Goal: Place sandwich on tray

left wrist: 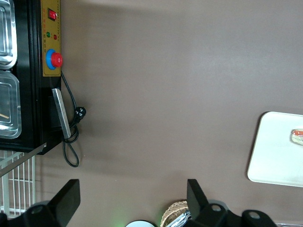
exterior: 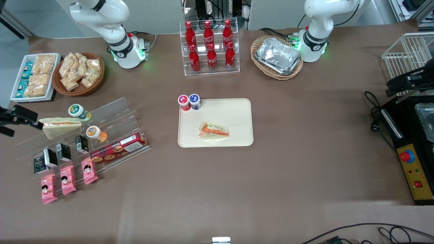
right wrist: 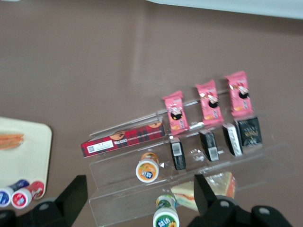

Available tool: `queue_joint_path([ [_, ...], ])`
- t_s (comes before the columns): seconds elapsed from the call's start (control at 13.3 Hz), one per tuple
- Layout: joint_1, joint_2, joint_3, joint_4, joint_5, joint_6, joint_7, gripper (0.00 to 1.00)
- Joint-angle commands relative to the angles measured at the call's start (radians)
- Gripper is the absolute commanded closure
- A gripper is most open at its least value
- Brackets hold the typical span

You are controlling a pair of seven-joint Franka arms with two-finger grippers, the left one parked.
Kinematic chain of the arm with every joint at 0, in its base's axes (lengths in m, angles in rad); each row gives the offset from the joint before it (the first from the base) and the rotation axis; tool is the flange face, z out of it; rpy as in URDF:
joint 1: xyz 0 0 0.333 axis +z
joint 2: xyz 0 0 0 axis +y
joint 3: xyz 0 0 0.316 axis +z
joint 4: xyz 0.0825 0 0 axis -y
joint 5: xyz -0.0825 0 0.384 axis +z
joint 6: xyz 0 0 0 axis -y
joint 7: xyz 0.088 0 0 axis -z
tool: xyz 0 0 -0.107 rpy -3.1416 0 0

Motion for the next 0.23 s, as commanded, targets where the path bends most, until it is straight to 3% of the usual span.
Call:
queue_joint_path([
  [0.0, 0.0, -0.018, -0.013, 0.003, -0.042, -0.014, 0.126, 0.0],
  [0.15, 0.0, -0.018, -0.03, 0.015, -0.042, -0.014, 0.137, 0.0],
])
